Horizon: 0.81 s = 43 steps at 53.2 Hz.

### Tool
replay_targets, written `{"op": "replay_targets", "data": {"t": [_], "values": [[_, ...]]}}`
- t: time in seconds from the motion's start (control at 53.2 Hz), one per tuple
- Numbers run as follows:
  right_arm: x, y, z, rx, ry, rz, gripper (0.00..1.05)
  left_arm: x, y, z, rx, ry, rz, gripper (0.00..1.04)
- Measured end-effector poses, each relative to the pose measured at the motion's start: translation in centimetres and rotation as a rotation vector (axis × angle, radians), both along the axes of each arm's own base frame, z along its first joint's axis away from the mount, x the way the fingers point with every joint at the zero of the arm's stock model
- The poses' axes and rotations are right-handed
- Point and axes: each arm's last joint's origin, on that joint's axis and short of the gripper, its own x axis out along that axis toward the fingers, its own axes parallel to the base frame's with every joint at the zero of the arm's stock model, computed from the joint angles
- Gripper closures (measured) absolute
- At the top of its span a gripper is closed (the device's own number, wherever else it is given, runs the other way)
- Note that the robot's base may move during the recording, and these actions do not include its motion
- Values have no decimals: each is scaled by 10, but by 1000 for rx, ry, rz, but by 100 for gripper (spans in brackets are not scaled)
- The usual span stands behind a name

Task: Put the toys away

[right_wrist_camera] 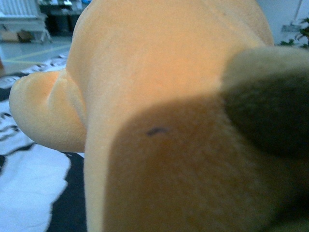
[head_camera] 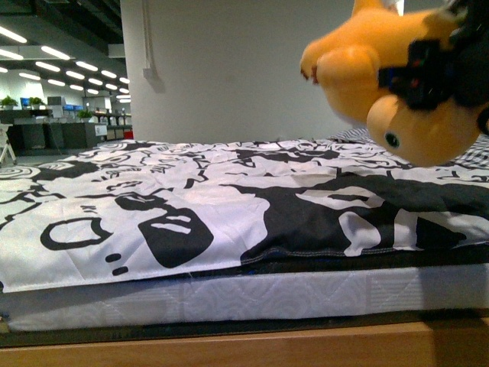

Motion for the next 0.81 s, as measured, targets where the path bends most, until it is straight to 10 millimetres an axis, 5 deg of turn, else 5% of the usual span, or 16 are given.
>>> {"op": "replay_targets", "data": {"t": [0.113, 0.245, 0.395, 0.546, 0.734, 0.809], "values": [[-52, -9, 28, 71, -55, 85, 84, 0, 0, 0, 0, 0, 0, 6], [-119, -27, 38, 134, -80, 161, 84, 0, 0, 0, 0, 0, 0, 6], [-157, -38, 33, 131, -111, 171, 84, 0, 0, 0, 0, 0, 0, 6], [-193, -48, 14, 142, -113, 190, 84, 0, 0, 0, 0, 0, 0, 6], [-242, -53, -45, 176, -49, 182, 84, 0, 0, 0, 0, 0, 0, 6], [-245, -50, -61, 188, -28, 193, 84, 0, 0, 0, 0, 0, 0, 6]]}}
